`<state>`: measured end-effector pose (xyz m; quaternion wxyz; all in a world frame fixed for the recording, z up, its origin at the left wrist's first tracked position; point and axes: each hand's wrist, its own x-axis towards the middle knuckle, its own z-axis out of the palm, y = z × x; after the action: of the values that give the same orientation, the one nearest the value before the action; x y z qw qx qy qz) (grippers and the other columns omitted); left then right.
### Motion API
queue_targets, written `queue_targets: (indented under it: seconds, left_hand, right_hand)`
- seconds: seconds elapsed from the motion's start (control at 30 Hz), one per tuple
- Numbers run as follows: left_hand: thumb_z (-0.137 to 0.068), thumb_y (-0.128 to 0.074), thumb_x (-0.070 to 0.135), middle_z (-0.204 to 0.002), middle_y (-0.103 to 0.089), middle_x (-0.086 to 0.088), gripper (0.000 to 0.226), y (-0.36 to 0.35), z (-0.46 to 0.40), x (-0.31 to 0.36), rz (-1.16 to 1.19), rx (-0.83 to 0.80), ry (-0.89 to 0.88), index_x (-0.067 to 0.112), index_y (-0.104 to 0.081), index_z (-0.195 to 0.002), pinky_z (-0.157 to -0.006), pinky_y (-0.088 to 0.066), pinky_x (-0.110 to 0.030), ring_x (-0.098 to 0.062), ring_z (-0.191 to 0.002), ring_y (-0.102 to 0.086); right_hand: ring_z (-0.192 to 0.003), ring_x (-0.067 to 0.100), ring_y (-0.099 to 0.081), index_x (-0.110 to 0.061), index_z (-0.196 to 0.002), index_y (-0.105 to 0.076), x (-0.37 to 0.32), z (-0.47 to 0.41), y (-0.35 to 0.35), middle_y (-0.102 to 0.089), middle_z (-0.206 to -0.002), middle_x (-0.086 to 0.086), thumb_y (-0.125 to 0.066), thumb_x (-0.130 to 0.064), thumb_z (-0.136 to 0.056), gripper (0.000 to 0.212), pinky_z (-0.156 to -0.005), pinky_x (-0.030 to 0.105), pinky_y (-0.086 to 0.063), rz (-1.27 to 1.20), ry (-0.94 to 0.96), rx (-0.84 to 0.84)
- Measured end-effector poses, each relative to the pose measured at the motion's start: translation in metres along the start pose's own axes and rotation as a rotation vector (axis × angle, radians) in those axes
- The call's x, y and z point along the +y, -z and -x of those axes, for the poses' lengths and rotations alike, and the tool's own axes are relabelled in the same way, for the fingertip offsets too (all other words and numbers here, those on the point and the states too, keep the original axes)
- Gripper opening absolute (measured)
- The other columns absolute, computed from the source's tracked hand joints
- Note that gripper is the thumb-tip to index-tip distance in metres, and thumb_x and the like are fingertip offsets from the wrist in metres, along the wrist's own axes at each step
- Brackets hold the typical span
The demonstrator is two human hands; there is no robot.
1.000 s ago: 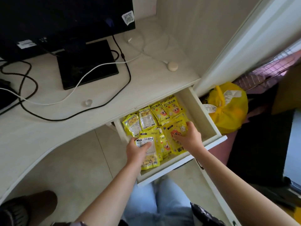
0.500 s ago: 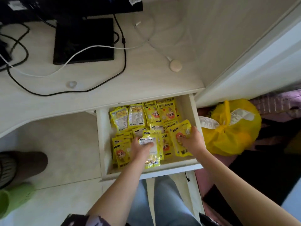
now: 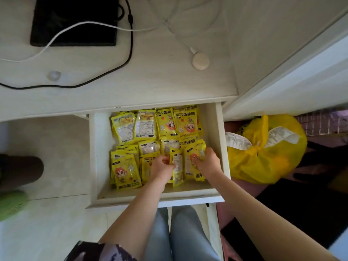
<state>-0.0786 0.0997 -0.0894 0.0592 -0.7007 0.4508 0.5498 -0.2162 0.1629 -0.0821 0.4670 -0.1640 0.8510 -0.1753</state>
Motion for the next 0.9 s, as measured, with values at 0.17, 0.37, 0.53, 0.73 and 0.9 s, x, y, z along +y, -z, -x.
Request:
queue_targets:
  seconds: [0.17, 0.37, 0.53, 0.73, 0.9]
  left_hand:
    - [-0.084, -0.065, 0.004, -0.112, -0.064, -0.003, 0.033, 0.004, -0.005, -0.014, -0.182, 0.052, -0.048, 0.009, -0.058, -0.116, -0.061, -0.040, -0.018, -0.017, -0.092, -0.060]
    - [-0.084, -0.067, 0.013, -0.123, -0.064, -0.002, 0.040, 0.017, 0.000, -0.019, -0.279, 0.056, -0.119, 0.015, -0.058, -0.123, -0.067, -0.043, -0.021, -0.018, -0.099, -0.063]
    - [-0.088, -0.062, 0.009, -0.128, -0.059, -0.008, 0.041, 0.033, 0.012, -0.014, -0.282, 0.061, -0.159, 0.009, -0.053, -0.127, -0.080, -0.045, -0.025, -0.023, -0.110, -0.059]
    - [-0.091, -0.058, 0.014, -0.112, -0.066, -0.001, 0.029, 0.070, 0.028, -0.009, -0.169, 0.165, -0.242, 0.016, -0.057, -0.120, -0.067, -0.053, -0.030, -0.017, -0.083, -0.065]
    - [-0.090, -0.058, 0.015, -0.106, -0.068, -0.001, 0.022, 0.109, 0.047, -0.014, -0.092, 0.290, -0.301, 0.017, -0.062, -0.112, -0.075, -0.048, -0.027, -0.015, -0.095, -0.064]
  right_hand:
    - [-0.096, 0.028, -0.062, -0.012, -0.120, -0.049, 0.009, -0.007, 0.005, -0.064, -0.110, 0.007, -0.063, -0.035, -0.089, 0.042, -0.075, 0.034, -0.051, 0.023, -0.060, -0.067]
    - [-0.105, 0.034, -0.060, -0.004, -0.127, -0.042, 0.006, -0.002, 0.006, -0.060, -0.118, 0.017, -0.057, -0.023, -0.093, 0.042, -0.085, 0.039, -0.051, 0.229, -0.073, -0.118]
    - [-0.107, 0.033, -0.059, -0.003, -0.135, -0.032, -0.007, 0.006, 0.012, -0.055, -0.121, 0.018, -0.059, -0.017, -0.092, 0.053, -0.088, 0.041, -0.054, 0.324, -0.025, -0.115]
    - [-0.102, 0.026, -0.059, -0.015, -0.141, -0.031, -0.042, 0.018, 0.017, -0.050, -0.132, 0.013, -0.054, -0.014, -0.092, 0.053, -0.060, 0.025, -0.051, 0.372, 0.171, -0.139]
    - [-0.093, 0.026, -0.064, -0.016, -0.138, -0.035, -0.085, 0.041, 0.002, -0.054, -0.129, 0.011, -0.050, -0.017, -0.094, 0.046, -0.075, 0.042, -0.059, 0.498, 0.353, -0.168]
